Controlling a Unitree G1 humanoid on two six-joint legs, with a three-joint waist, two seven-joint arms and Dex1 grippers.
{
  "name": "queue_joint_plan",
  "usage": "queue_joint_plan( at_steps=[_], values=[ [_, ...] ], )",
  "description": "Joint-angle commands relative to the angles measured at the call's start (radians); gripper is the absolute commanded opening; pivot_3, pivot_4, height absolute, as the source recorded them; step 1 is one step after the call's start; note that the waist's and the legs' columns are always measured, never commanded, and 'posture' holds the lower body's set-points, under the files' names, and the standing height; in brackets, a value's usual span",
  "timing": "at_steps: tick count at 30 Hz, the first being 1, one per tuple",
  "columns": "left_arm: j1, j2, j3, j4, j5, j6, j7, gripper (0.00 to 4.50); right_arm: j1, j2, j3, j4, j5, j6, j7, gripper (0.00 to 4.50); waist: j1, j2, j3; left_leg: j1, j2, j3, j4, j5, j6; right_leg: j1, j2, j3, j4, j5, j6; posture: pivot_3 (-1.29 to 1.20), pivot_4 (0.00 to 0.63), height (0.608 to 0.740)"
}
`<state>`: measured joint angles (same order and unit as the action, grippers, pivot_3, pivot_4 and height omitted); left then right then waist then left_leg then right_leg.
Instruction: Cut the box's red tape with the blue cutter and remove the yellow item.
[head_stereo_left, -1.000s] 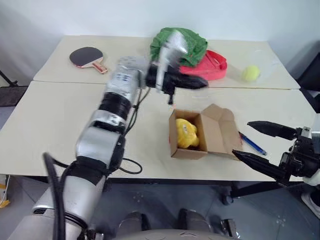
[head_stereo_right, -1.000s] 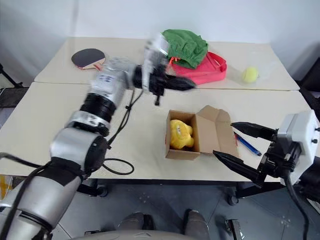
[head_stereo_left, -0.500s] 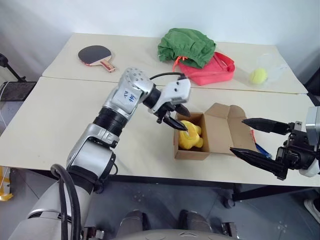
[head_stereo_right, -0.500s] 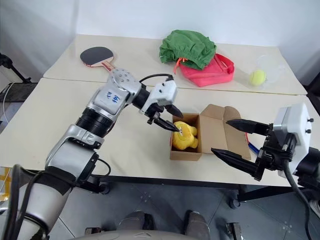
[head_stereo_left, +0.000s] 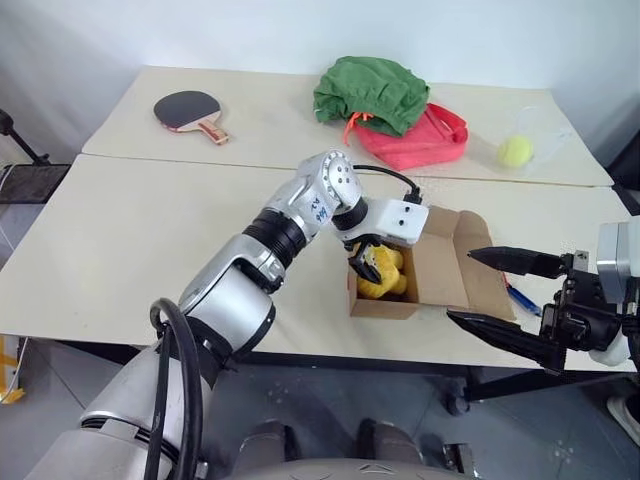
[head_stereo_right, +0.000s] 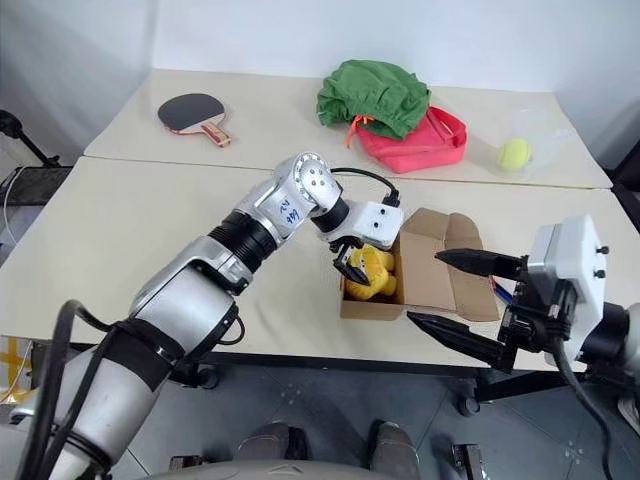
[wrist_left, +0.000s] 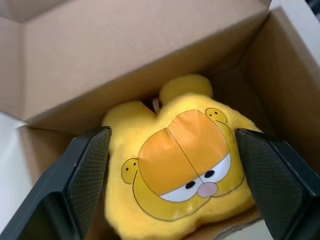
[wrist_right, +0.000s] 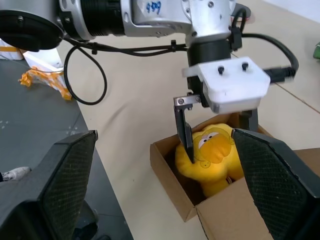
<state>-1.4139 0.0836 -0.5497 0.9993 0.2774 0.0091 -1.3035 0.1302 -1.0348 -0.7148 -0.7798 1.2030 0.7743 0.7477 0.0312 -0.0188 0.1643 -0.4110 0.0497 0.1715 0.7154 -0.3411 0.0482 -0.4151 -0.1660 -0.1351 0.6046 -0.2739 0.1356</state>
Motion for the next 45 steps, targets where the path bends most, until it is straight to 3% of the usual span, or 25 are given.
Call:
queue_joint_plan(
  at_steps=[1, 11, 14, 19, 26, 30, 35, 39, 45],
  values=[
    [-0.040, -0.015, -0.006, 0.043, 0.026, -0.025, -0.023, 3.59, -0.011, -0.009, -0.027, -0.009, 0.025, -0.006, -0.015, 4.50, -0.003, 0.000, 0.000, 0.000, 0.000, 0.000, 0.000, 0.000, 0.000, 0.000, 0.000, 0.000, 0.000, 0.000, 0.000, 0.00, 0.150, 0.740],
    [-0.008, -0.009, 0.028, 0.068, 0.018, -0.052, -0.087, 0.62, -0.021, -0.007, -0.011, -0.002, 0.022, -0.010, -0.021, 4.50, -0.006, 0.000, 0.000, 0.000, 0.000, 0.000, 0.000, 0.000, 0.000, 0.000, 0.000, 0.000, 0.000, 0.000, 0.000, 0.00, 0.150, 0.740],
    [-0.001, -0.024, 0.107, 0.057, -0.052, -0.015, -0.095, 0.04, -0.019, 0.007, -0.007, 0.004, 0.024, -0.013, -0.030, 4.50, -0.006, 0.000, 0.000, 0.000, 0.000, 0.000, 0.000, 0.000, 0.000, 0.000, 0.000, 0.000, 0.000, 0.000, 0.000, 0.00, 0.150, 0.740],
    [-0.020, -0.042, 0.336, 0.064, -0.232, 0.127, -0.001, 0.02, -0.006, 0.035, 0.002, 0.012, 0.005, -0.024, -0.030, 4.50, -0.005, 0.000, 0.000, -0.002, 0.000, -0.001, 0.001, -0.001, 0.001, -0.001, -0.001, 0.000, 0.000, 0.000, 0.000, 0.00, 0.150, 0.740],
    [-0.011, -0.006, 0.651, 0.019, -0.485, 0.148, 0.166, 0.02, -0.022, 0.067, 0.052, 0.019, -0.021, -0.045, -0.035, 4.50, -0.008, 0.000, 0.000, -0.001, 0.000, 0.000, 0.001, -0.001, 0.001, -0.001, -0.001, 0.000, 0.001, 0.001, 0.001, 0.00, 0.150, 0.740],
    [0.139, 0.113, 0.756, -0.131, -0.556, 0.108, 0.219, 0.02, -0.085, 0.091, 0.133, 0.030, -0.022, -0.070, -0.044, 4.50, -0.020, 0.000, 0.000, 0.002, 0.000, 0.002, -0.001, -0.001, 0.000, 0.000, -0.001, 0.000, 0.002, 0.001, 0.002, 0.00, 0.150, 0.740],
    [0.386, 0.323, 0.773, -0.352, -0.554, 0.158, 0.217, 0.02, -0.175, 0.149, 0.273, 0.011, -0.020, -0.100, -0.043, 4.50, -0.037, 0.001, 0.000, 0.005, 0.001, 0.002, -0.002, 0.000, -0.003, 0.001, 0.000, -0.001, 0.005, 0.001, 0.002, 0.00, 0.150, 0.740],
    [0.624, 0.502, 0.855, -0.479, -0.584, 0.212, 0.259, 0.02, -0.224, 0.234, 0.420, 0.026, -0.137, -0.173, 0.001, 4.50, -0.040, 0.001, 0.000, 0.006, 0.002, 0.002, -0.002, 0.000, -0.004, 0.000, 0.001, -0.001, 0.006, 0.001, 0.002, 0.00, 0.150, 0.740],
    [0.841, 0.593, 0.872, -0.630, -0.594, 0.330, 0.325, 0.02, -0.245, 0.292, 0.554, 0.119, -0.354, -0.315, 0.113, 4.50, -0.004, 0.001, 0.000, 0.005, 0.000, 0.000, 0.001, -0.002, -0.002, 0.003, 0.000, 0.001, 0.006, 0.001, 0.001, 0.00, 0.150, 0.740]
  ],
)
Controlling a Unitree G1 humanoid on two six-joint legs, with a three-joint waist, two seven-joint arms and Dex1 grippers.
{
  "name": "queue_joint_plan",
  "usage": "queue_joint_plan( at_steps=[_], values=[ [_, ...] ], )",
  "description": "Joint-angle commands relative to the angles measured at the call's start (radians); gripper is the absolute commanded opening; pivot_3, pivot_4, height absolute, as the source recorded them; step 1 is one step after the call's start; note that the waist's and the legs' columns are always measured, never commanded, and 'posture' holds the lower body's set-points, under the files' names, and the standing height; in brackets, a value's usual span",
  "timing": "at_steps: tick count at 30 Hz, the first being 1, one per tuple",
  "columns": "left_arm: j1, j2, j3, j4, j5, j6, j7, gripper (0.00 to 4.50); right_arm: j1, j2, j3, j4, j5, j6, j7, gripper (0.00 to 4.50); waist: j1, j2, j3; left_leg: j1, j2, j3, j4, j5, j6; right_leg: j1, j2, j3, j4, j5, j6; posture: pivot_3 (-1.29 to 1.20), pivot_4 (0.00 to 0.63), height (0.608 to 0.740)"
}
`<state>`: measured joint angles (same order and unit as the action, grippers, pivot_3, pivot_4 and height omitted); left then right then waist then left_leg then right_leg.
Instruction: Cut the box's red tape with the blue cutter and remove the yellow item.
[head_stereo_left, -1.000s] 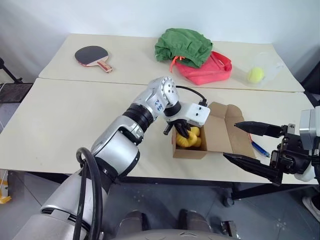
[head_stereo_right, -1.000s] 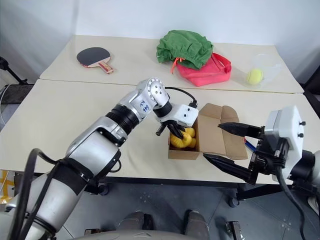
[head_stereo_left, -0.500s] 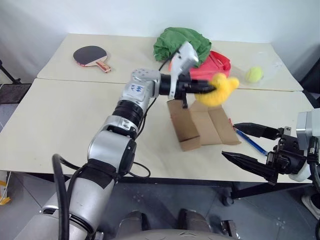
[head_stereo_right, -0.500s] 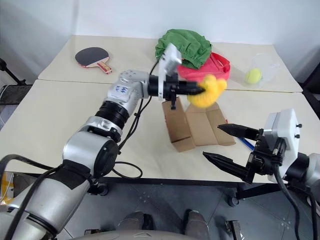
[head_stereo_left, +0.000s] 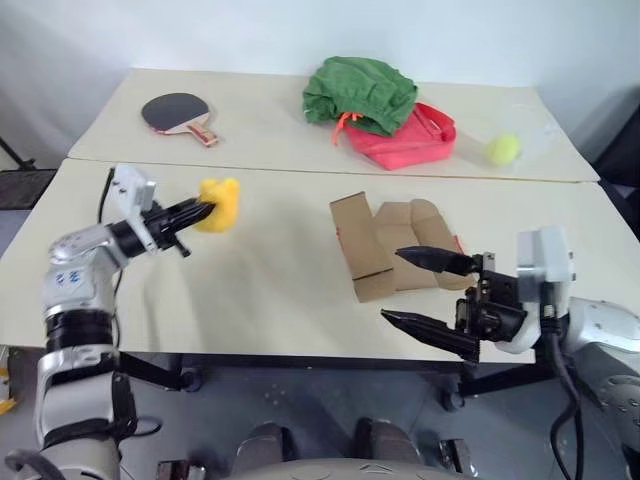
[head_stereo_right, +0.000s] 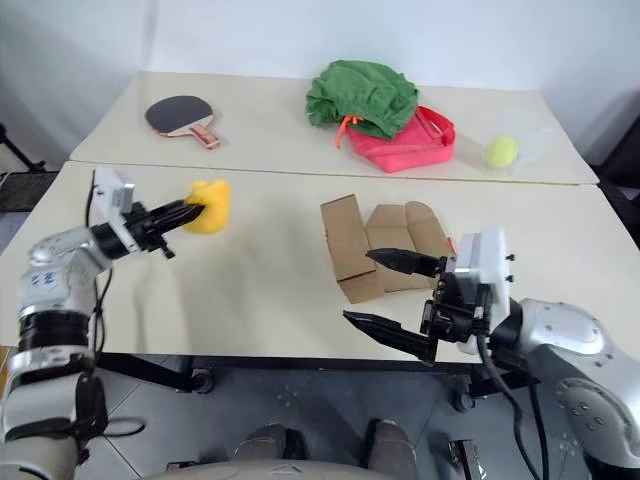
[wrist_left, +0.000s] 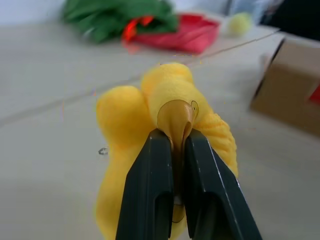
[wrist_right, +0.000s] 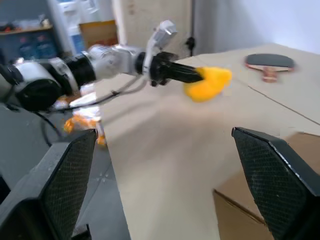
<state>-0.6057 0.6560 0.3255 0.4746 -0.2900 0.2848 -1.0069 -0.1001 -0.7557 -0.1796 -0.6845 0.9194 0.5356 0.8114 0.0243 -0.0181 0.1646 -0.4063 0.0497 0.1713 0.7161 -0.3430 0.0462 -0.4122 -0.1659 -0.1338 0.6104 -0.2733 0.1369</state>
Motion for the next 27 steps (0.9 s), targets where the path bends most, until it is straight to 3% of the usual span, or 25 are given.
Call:
queue_joint_plan(
  at_steps=[1, 7, 10, 14, 17, 22, 27],
  values=[
    [0.052, 0.021, 0.000, -0.127, -0.036, 0.066, 0.033, 0.35, -0.021, 0.019, 0.027, 0.039, -0.091, -0.096, 0.060, 4.50, 0.003, 0.000, 0.000, 0.000, -0.001, 0.000, 0.000, 0.000, 0.000, 0.001, 0.000, 0.001, 0.000, 0.000, 0.000, 0.00, 0.150, 0.740],
    [0.183, 0.068, 0.017, -0.245, -0.076, 0.147, 0.013, 2.15, -0.047, 0.022, 0.009, 0.105, -0.144, -0.147, 0.097, 4.50, -0.012, 0.000, 0.000, 0.001, 0.001, 0.003, -0.001, -0.001, -0.002, -0.002, 0.000, -0.002, 0.001, 0.000, 0.000, 0.00, 0.150, 0.740],
    [0.222, 0.095, 0.056, -0.253, -0.064, 0.091, 0.057, 3.14, -0.032, 0.010, -0.014, 0.110, -0.143, -0.146, 0.112, 4.50, -0.025, 0.000, 0.000, 0.002, 0.005, 0.003, -0.002, 0.000, -0.005, -0.002, 0.003, -0.004, 0.002, 0.000, 0.000, 0.00, 0.150, 0.740],
    [0.306, 0.143, 0.122, -0.296, -0.121, 0.054, -0.001, 4.37, -0.001, -0.011, -0.056, 0.101, -0.117, -0.120, 0.123, 4.50, -0.031, 0.000, 0.000, 0.003, 0.008, 0.005, -0.003, -0.001, -0.008, -0.003, 0.005, -0.005, 0.002, 0.000, 0.000, 0.00, 0.150, 0.740],
    [0.376, 0.184, 0.168, -0.319, -0.158, 0.064, -0.045, 4.47, 0.013, -0.027, -0.073, 0.102, -0.117, -0.123, 0.147, 4.50, -0.029, 0.001, 0.000, 0.003, 0.011, 0.006, -0.003, -0.002, -0.009, -0.004, 0.006, -0.004, 0.002, 0.000, -0.001, 0.00, 0.150, 0.740],
    [0.537, 0.248, 0.265, -0.344, -0.114, -0.125, -0.075, 4.47, 0.047, -0.051, -0.103, 0.118, -0.177, -0.170, 0.187, 4.50, -0.029, 0.001, 0.001, 0.003, 0.015, 0.009, -0.002, -0.004, -0.012, -0.006, 0.011, -0.002, 0.001, -0.002, -0.004, 0.00, 0.150, 0.740],
    [0.688, 0.267, 0.372, -0.311, -0.158, -0.024, -0.054, 4.47, 0.134, -0.100, -0.109, 0.162, -0.269, -0.257, 0.285, 4.50, -0.027, 0.002, 0.001, 0.003, 0.018, 0.010, -0.003, -0.005, -0.015, -0.008, 0.015, -0.001, 0.002, -0.004, -0.006, 0.00, 0.150, 0.740]
  ],
)
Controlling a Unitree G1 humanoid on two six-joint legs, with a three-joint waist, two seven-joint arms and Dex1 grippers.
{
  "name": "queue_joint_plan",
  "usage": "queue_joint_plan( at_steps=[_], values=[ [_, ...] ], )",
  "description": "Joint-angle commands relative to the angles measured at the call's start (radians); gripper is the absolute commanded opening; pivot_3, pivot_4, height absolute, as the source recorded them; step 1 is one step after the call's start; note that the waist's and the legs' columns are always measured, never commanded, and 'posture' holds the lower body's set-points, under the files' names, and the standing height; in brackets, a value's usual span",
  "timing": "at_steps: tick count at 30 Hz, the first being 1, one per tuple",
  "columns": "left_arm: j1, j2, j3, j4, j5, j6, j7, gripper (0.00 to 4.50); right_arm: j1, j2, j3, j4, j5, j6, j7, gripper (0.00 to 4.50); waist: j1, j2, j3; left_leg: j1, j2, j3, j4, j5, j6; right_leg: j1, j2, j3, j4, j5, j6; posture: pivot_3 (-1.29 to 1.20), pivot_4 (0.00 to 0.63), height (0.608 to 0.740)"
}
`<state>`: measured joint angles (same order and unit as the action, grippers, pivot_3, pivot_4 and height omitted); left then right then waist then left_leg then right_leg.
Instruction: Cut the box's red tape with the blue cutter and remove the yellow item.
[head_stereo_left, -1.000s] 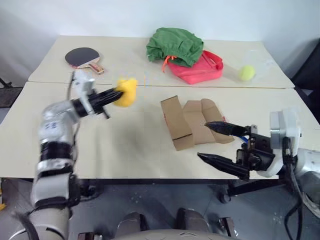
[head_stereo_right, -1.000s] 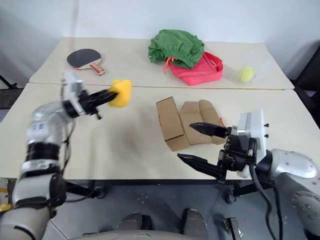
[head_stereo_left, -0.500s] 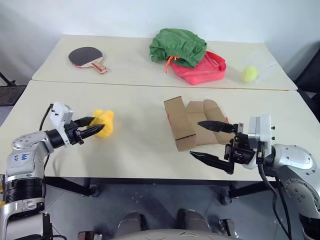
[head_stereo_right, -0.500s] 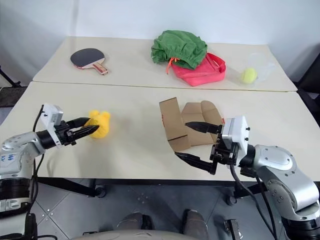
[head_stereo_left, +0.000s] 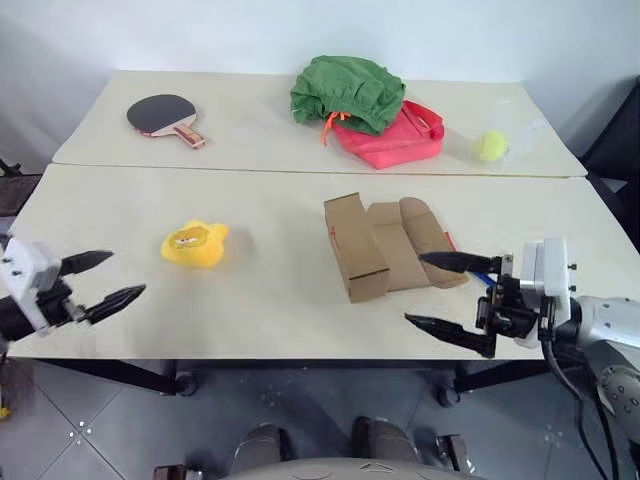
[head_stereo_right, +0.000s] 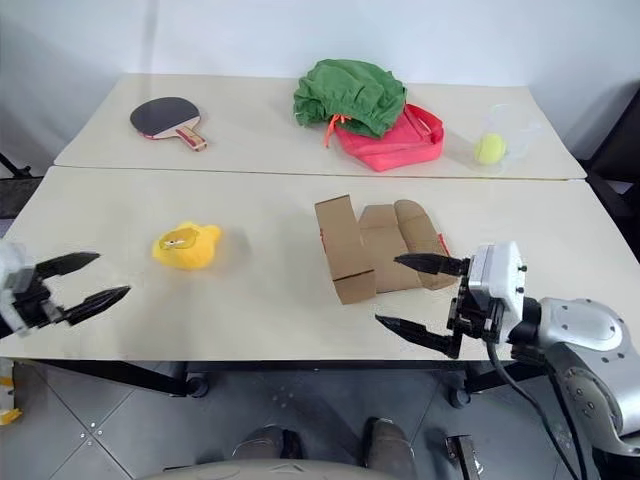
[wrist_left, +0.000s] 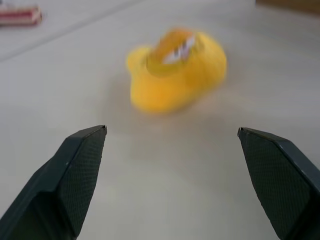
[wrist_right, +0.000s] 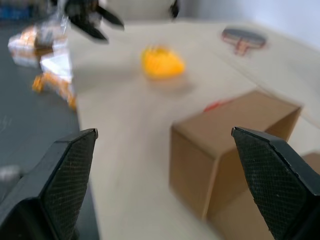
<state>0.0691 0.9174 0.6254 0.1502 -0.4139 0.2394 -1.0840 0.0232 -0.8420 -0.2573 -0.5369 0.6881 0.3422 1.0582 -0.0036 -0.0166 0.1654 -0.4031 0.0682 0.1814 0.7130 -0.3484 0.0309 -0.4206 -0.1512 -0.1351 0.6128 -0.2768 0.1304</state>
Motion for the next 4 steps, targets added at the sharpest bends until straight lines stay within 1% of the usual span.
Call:
queue_joint_plan(
  at_steps=[1, 4],
  values=[
    [0.009, -0.004, 0.081, 0.025, -0.035, 0.006, 0.041, 4.47, 0.015, -0.010, -0.031, 0.027, -0.051, -0.080, 0.041, 4.50, 0.002, 0.000, 0.000, 0.000, 0.000, 0.001, 0.000, 0.000, 0.000, 0.000, 0.000, 0.000, 0.000, 0.000, -0.001, 0.00, 0.150, 0.740],
    [0.010, -0.031, 0.074, 0.002, -0.035, -0.021, 0.070, 4.47, 0.022, 0.005, -0.038, 0.038, -0.062, -0.099, 0.030, 4.50, 0.004, 0.000, 0.000, 0.000, 0.001, 0.002, 0.001, 0.000, 0.000, 0.000, 0.000, 0.001, -0.001, -0.001, -0.001, 0.00, 0.150, 0.740]
  ],
)
